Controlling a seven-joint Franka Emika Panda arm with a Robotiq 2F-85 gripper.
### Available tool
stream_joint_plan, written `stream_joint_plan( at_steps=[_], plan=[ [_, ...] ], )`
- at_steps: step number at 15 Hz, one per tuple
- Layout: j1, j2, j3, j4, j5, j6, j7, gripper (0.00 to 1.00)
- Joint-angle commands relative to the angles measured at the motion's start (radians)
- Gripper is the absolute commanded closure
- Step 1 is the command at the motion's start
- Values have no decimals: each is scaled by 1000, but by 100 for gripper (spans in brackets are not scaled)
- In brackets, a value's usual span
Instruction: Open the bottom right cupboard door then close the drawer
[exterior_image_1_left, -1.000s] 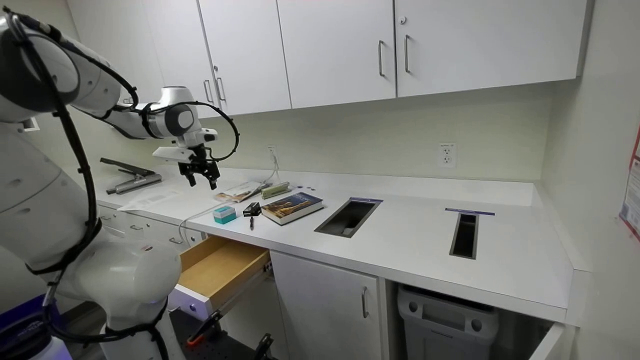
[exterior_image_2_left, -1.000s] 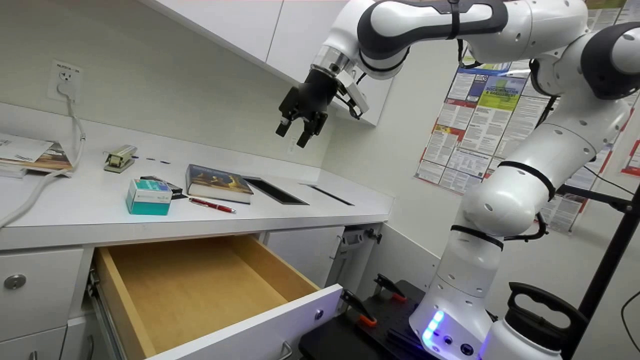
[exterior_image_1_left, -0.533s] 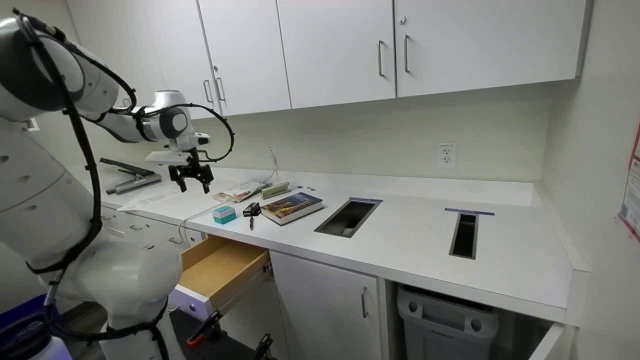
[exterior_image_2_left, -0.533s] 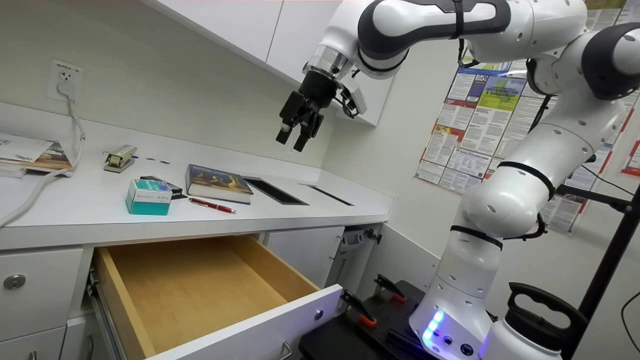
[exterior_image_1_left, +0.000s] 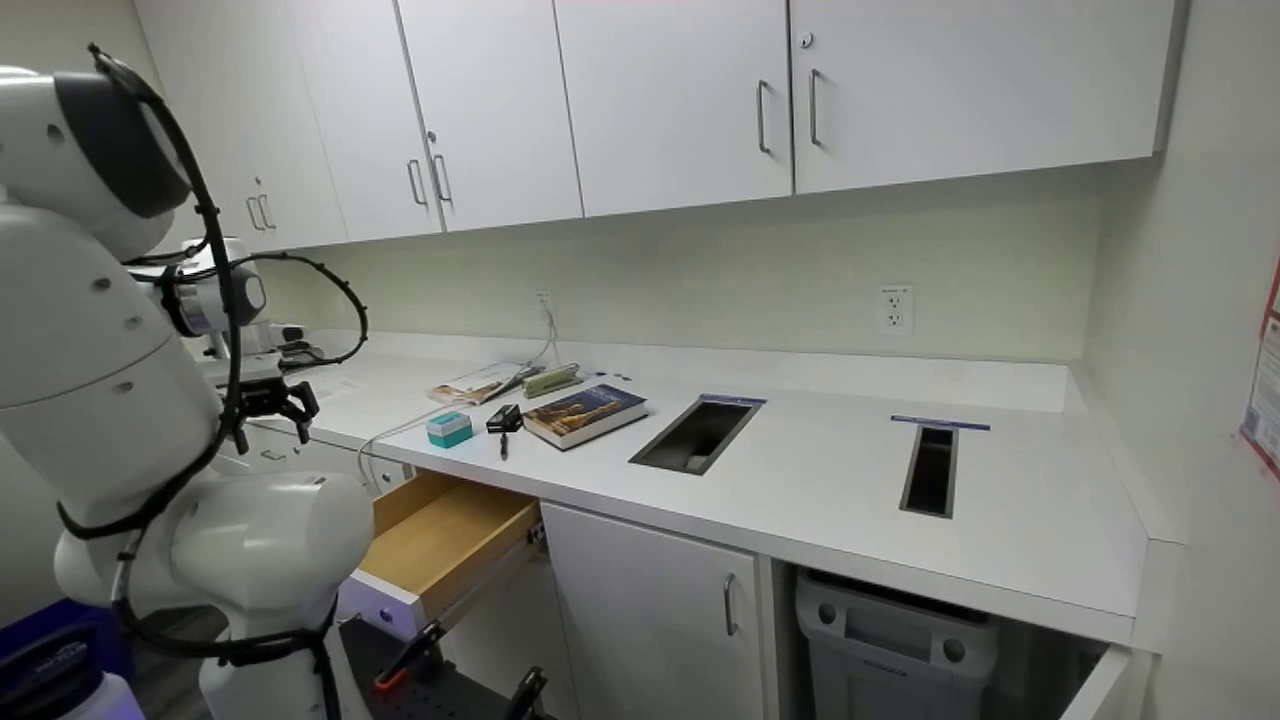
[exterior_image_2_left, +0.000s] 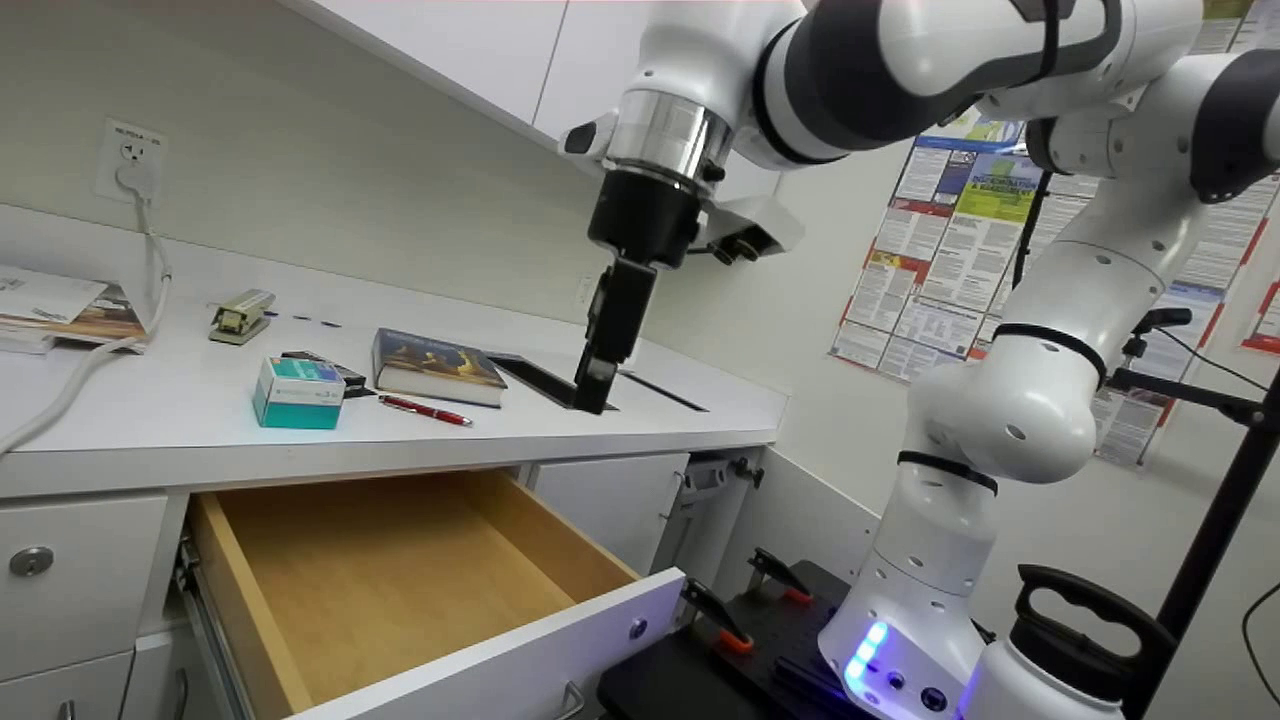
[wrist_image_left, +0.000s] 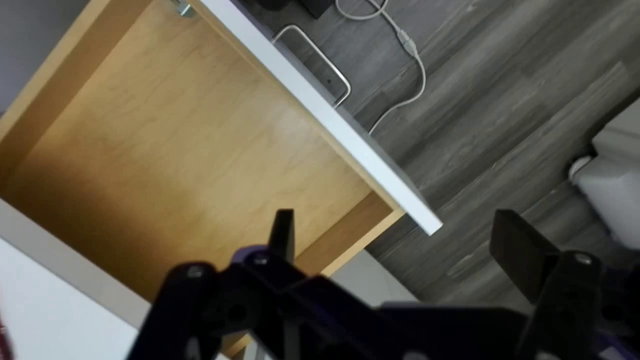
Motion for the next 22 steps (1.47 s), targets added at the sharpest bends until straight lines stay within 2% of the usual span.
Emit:
stream_joint_plan(
  at_steps=[1,2,4,9,13,20,22],
  plan=[
    [37,54,0,-44,-16,36,-160,0],
    [32,29,4,-21,-6,5,-76,0],
    [39,51,1,-39,-8,15,-128,0],
    [39,59,-1,-40,-10,17,-139,0],
    [52,95,26,-68,-144,32,-236,0],
    [84,224,26,-170,-199,298,-478,0],
    [77,270,27,-185,-254,355,-515,0]
  ],
)
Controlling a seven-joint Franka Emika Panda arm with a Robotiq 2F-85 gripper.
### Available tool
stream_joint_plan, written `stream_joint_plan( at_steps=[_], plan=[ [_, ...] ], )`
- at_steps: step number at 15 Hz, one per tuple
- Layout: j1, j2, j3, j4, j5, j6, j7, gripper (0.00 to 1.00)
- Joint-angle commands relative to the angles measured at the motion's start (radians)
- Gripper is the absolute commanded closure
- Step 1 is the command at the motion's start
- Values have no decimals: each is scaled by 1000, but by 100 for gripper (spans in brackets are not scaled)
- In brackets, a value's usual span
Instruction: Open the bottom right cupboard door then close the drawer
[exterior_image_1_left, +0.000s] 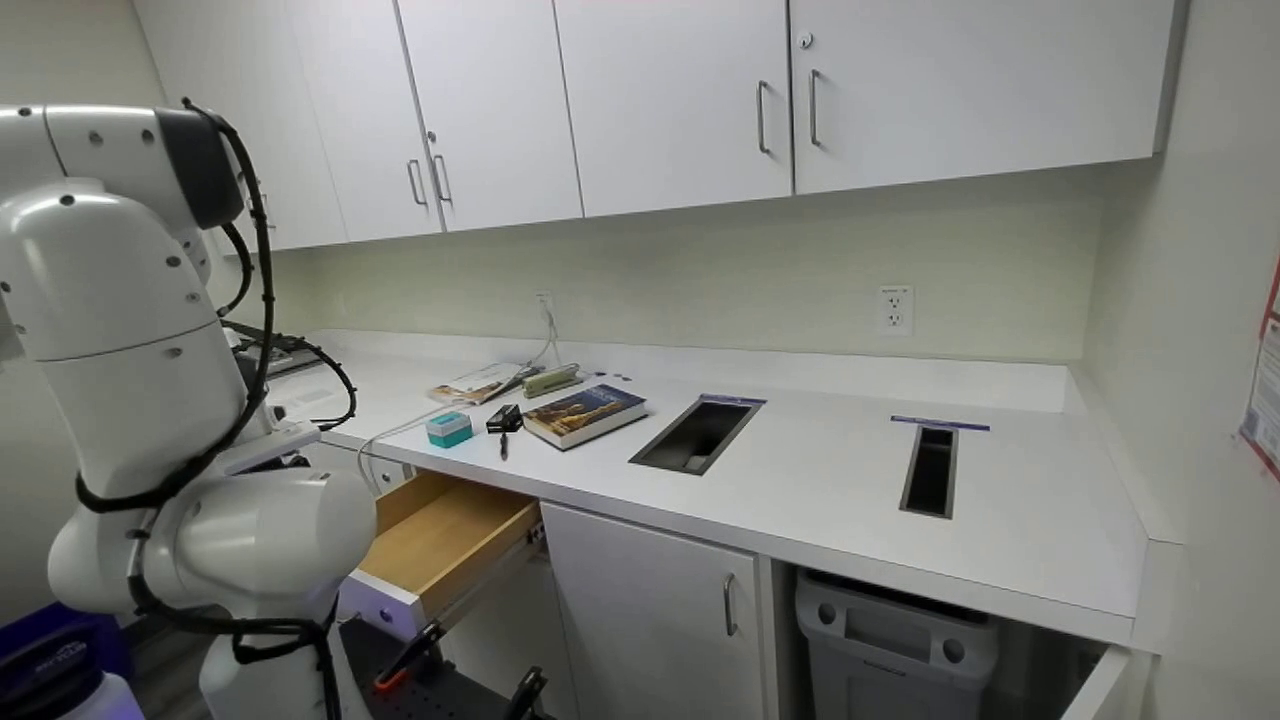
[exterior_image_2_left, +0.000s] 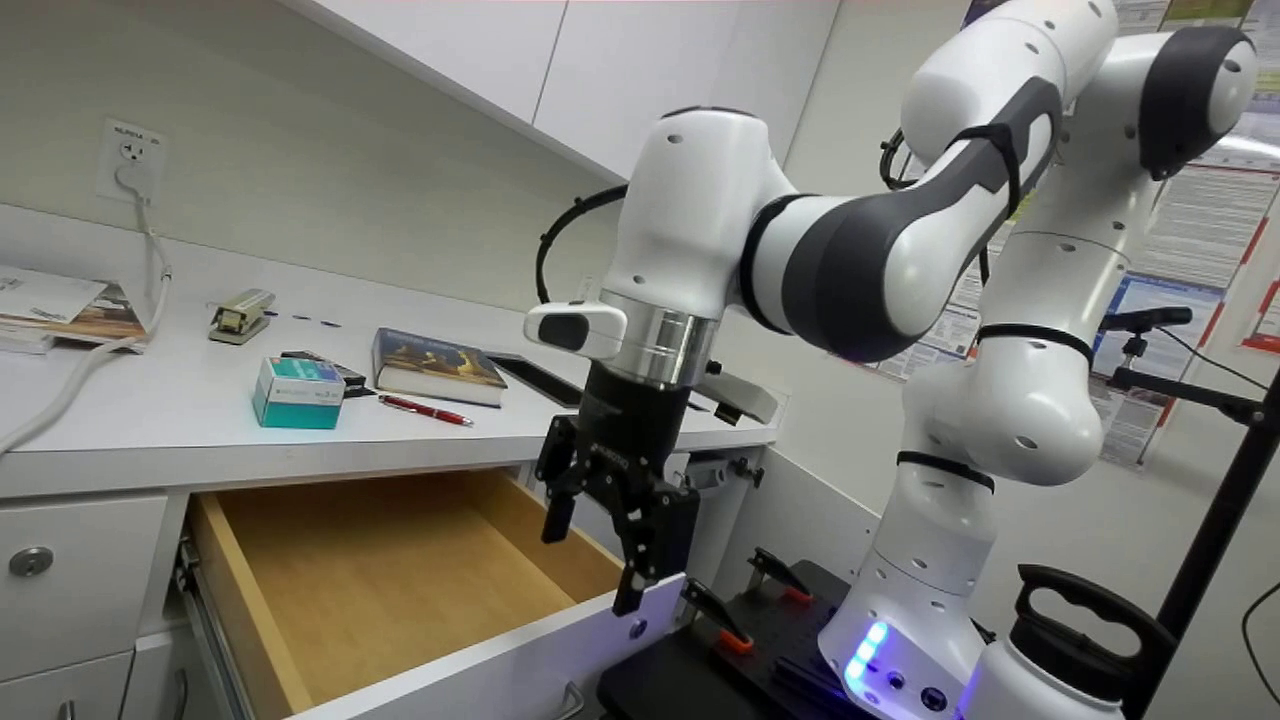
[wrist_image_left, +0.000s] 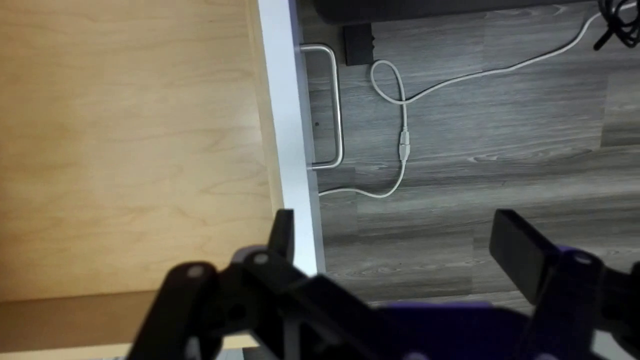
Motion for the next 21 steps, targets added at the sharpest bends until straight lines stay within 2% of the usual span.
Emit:
stream_joint_plan(
  at_steps=[1,5,6,10,17,21],
  plan=[
    [-2,79,-6,-25,-103,99,-58,0],
    [-14,178,-21,5,-263,110,-5,0],
    [-12,135,-9,-16,-214,92,-20,0],
    [-17,178,-14,0,-244,93,-19,0],
    [-49,252,-72,66,-316,44,-24,0],
    [-73,323,-69,102,-307,59,-68,0]
  ],
)
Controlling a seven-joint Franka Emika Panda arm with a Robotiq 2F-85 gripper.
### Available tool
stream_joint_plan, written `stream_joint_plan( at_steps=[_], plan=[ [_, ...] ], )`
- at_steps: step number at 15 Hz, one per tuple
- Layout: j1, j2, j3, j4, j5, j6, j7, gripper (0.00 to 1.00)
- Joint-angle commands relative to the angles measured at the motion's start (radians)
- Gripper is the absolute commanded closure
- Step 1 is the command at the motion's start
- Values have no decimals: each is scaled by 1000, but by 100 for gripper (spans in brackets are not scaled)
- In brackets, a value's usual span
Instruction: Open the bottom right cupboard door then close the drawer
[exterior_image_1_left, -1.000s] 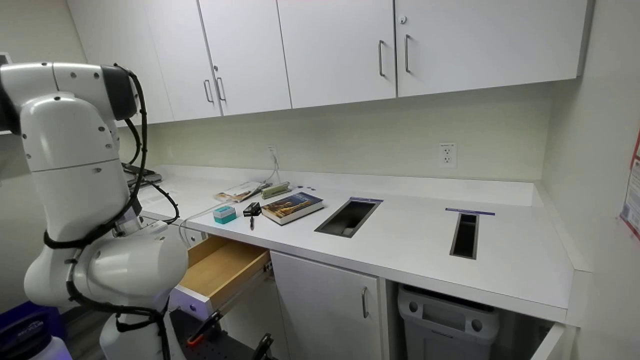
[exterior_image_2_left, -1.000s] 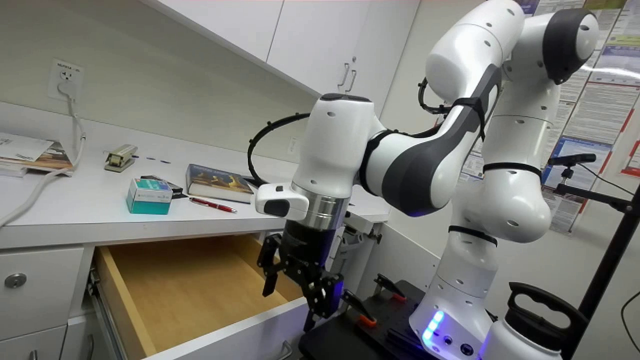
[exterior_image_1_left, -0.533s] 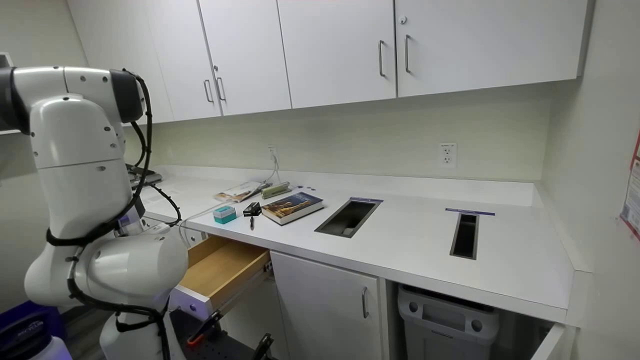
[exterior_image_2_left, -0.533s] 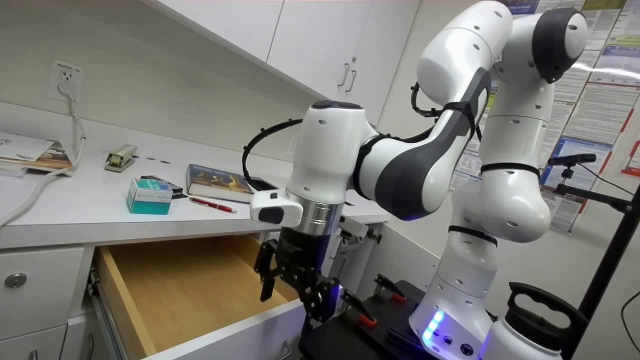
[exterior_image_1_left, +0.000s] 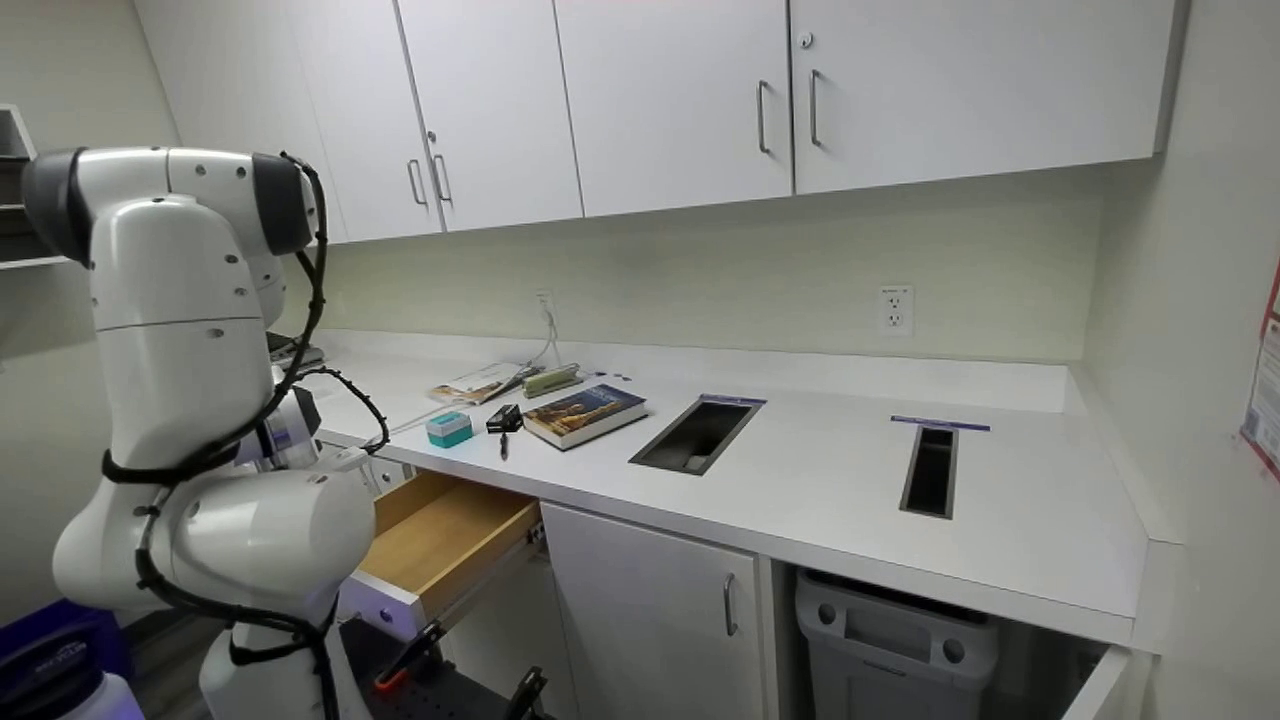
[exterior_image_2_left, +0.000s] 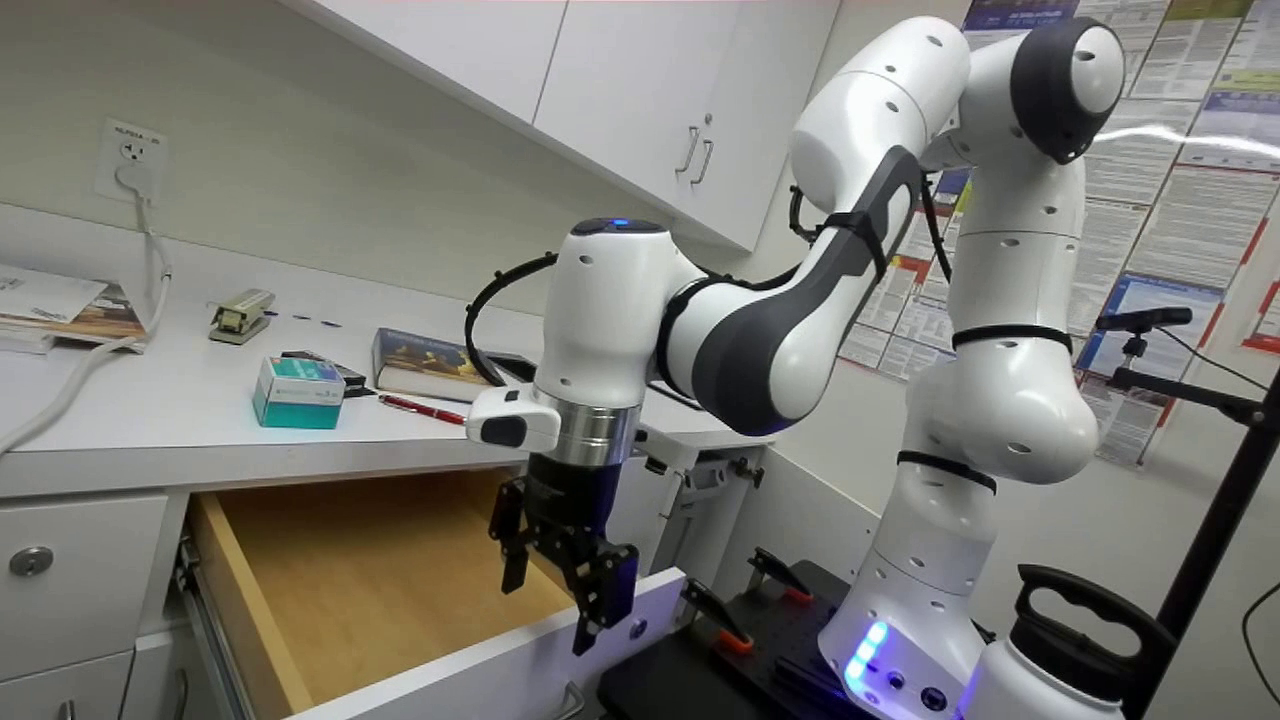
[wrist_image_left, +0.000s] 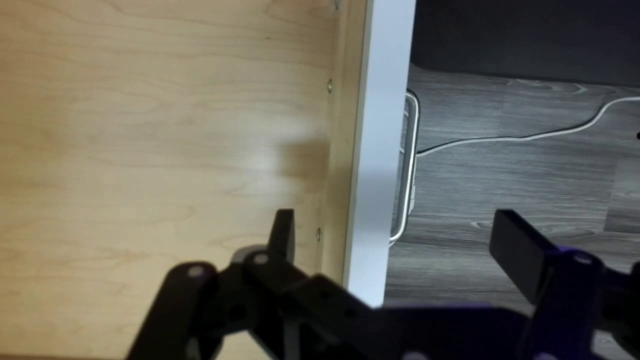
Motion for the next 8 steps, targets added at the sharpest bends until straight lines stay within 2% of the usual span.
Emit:
stream_joint_plan(
  at_steps=[1,2,4,8],
  plan=[
    [-19,75,7,58,-20,-23,-37,5],
    [-23,92,9,67,-17,-21,-48,26],
    [-24,115,10,82,-20,-22,-60,31],
    [-28,144,10,102,-23,-20,-77,63]
  ],
)
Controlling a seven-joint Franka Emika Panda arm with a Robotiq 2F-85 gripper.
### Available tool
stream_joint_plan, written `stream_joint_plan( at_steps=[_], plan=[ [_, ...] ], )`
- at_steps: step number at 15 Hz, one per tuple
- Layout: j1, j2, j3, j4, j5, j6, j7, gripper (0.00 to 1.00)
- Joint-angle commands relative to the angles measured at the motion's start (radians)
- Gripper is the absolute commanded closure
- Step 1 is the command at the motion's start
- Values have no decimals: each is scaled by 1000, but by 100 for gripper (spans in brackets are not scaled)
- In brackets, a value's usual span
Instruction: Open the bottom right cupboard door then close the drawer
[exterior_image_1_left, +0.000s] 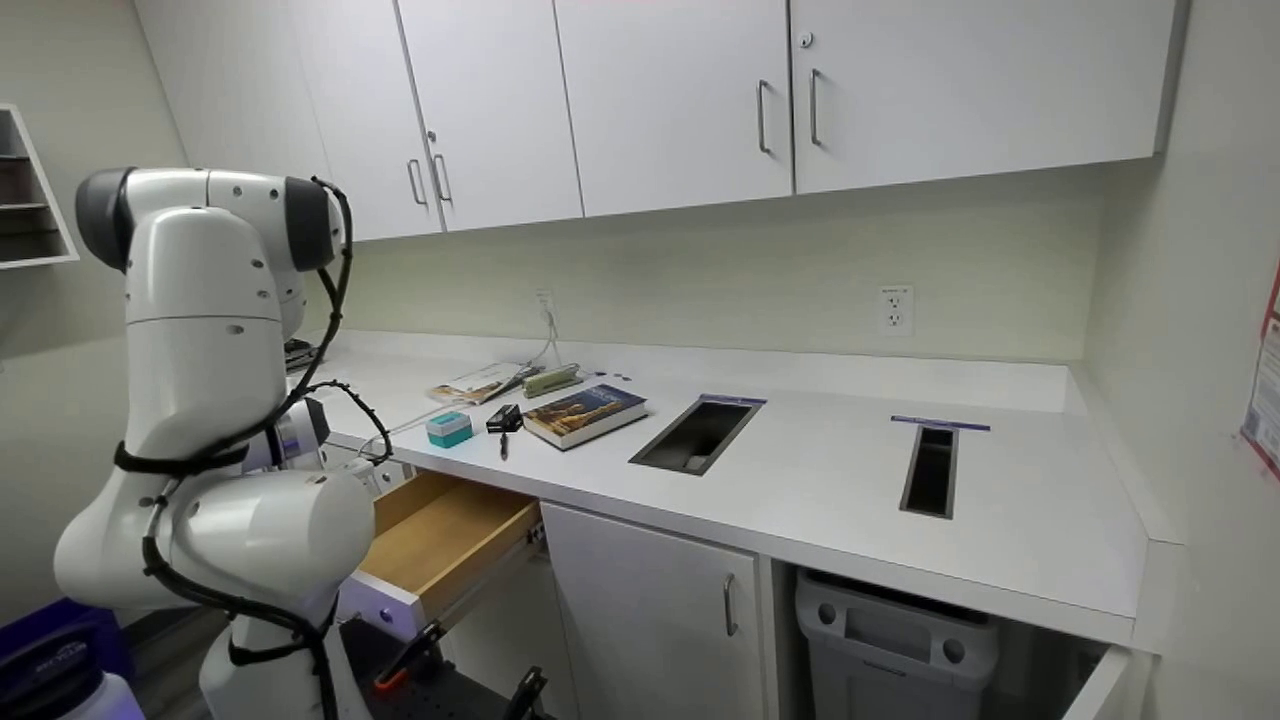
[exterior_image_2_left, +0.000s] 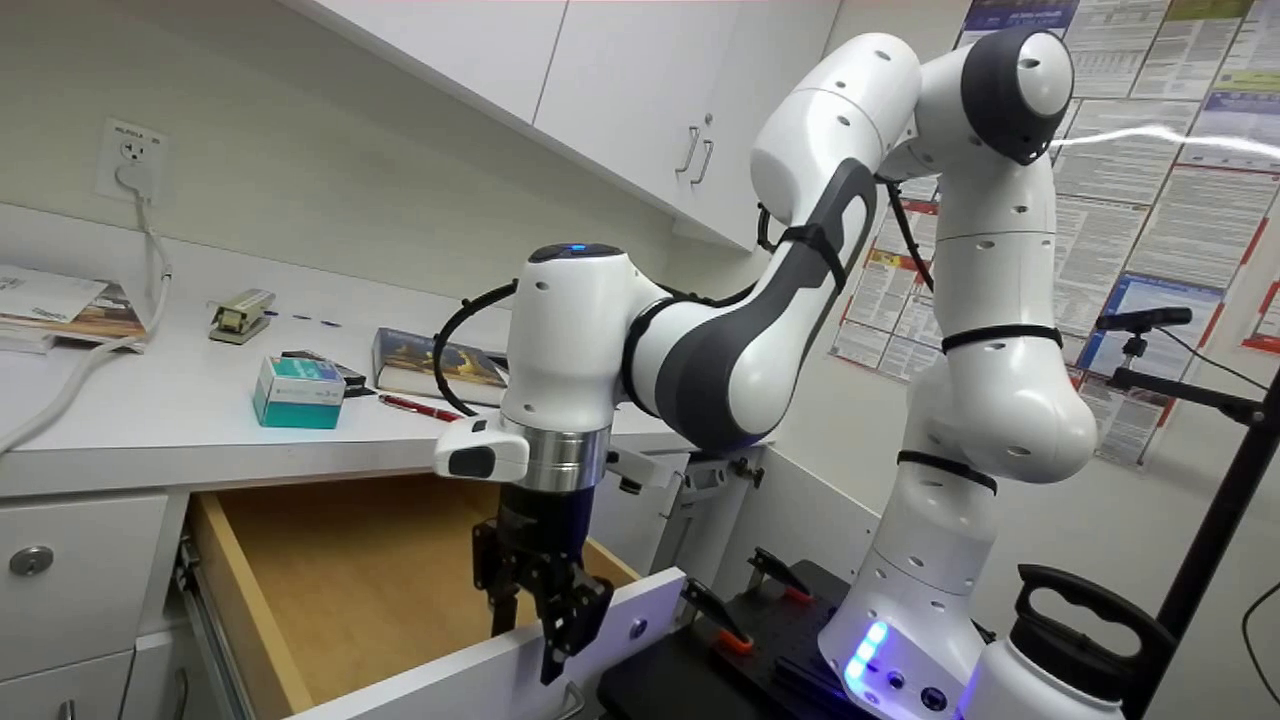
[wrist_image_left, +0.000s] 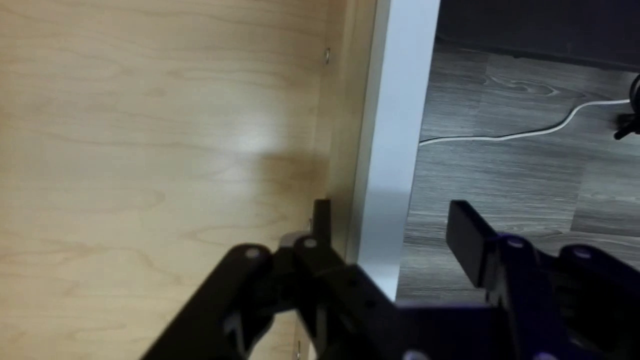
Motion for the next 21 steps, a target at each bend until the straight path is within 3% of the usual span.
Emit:
stream_joint_plan(
  at_steps=[1,4,7,8,14,21],
  plan=[
    [-19,25,9,33,-22,-20,-23,69],
    [-24,23,9,35,-28,-12,-22,90],
    [-26,12,-5,32,-45,-14,-8,98],
    [-31,4,-15,31,-57,-17,-5,94],
    [-75,24,-72,74,-126,-20,-63,94],
    [-164,80,-100,186,-144,-66,-243,94]
  ],
)
